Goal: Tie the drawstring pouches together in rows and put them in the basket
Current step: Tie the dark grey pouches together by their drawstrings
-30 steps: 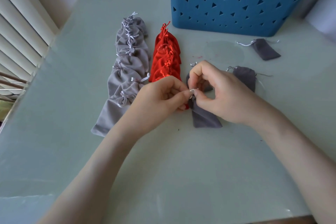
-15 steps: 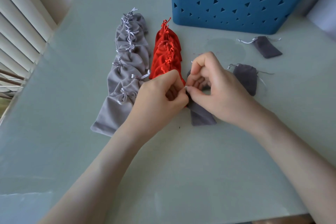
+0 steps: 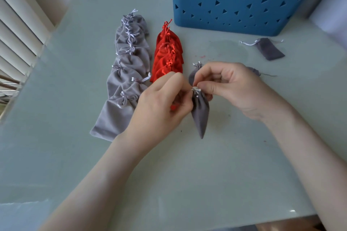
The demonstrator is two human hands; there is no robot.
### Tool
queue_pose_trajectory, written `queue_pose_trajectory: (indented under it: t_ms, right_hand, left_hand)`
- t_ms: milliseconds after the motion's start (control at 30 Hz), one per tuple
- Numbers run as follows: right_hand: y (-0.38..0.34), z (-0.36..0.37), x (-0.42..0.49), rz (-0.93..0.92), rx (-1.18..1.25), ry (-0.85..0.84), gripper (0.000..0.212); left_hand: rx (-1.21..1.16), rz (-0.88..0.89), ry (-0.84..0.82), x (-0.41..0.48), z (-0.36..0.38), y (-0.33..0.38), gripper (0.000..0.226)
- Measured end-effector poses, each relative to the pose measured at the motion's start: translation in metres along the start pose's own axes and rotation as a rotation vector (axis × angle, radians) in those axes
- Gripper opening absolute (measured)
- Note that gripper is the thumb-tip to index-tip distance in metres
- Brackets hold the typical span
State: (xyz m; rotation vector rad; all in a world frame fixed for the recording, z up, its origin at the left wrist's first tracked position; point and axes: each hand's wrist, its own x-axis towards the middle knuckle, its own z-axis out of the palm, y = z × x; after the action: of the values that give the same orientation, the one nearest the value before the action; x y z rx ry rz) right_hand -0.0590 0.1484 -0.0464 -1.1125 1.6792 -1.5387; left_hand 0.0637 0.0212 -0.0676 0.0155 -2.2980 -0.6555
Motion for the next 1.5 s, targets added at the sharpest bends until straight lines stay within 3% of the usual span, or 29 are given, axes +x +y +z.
queue_pose_trajectory:
  t_ms: [233,467,700,967,1233,1500]
  right_hand:
    - [0.000,0.003,-0.001,-0.050,-0.104,0.021,0.014]
    - [0.002,0.004,-0.005,-0.077,-0.359,0.038,0.029]
    - [-0.001,0.003,-0.006,-0.114,-0.600,0.054,0.023]
    - [0.001,-0.002,-0.005,-0.094,-0.473,0.029,0.032]
    - [0.002,0.000,-0.003,-0.217,-0.748,0.021,0.004]
    - [0.001,0.001,-0.004,-0.264,-0.782,0.038,0.020]
  left_hand:
    - [0.042,0.018,-0.010,0.000,-0.001,-0.003,0.012]
    - [0.155,0.120,-0.047,0.000,0.001,-0.008,0.019]
    - [0.192,0.172,-0.123,0.002,0.003,-0.012,0.023]
    - [0.130,0.127,-0.149,0.003,0.000,-0.010,0.021]
    - [0.156,0.098,-0.193,0.001,0.004,-0.015,0.025]
    - [0.113,0.050,-0.201,0.002,0.003,-0.015,0.023]
